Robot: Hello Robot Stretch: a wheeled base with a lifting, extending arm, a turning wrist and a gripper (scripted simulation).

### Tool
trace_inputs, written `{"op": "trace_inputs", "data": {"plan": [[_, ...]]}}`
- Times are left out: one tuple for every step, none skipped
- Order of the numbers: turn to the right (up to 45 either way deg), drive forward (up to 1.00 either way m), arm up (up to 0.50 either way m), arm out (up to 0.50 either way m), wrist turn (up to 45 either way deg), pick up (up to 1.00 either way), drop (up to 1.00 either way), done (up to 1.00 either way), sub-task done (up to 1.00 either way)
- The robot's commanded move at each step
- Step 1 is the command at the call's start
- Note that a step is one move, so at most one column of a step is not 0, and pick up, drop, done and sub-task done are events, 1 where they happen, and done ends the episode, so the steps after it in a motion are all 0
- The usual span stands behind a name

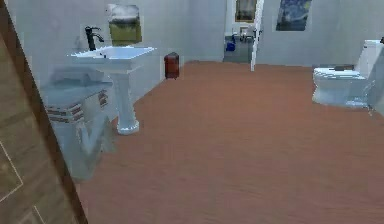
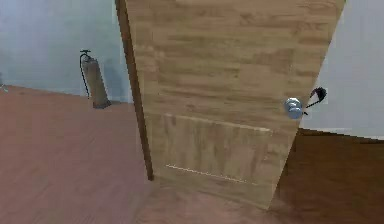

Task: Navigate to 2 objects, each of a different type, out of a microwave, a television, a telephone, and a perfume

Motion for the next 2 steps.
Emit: {"op": "trace_inputs", "data": {"plan": [[0.0,0.85,0.0,0.0,0.0,0.0,0.0,0.0,0.0],[-12.0,0.0,0.0,0.0,0.0,0.0,0.0,0.0,0.0]]}}
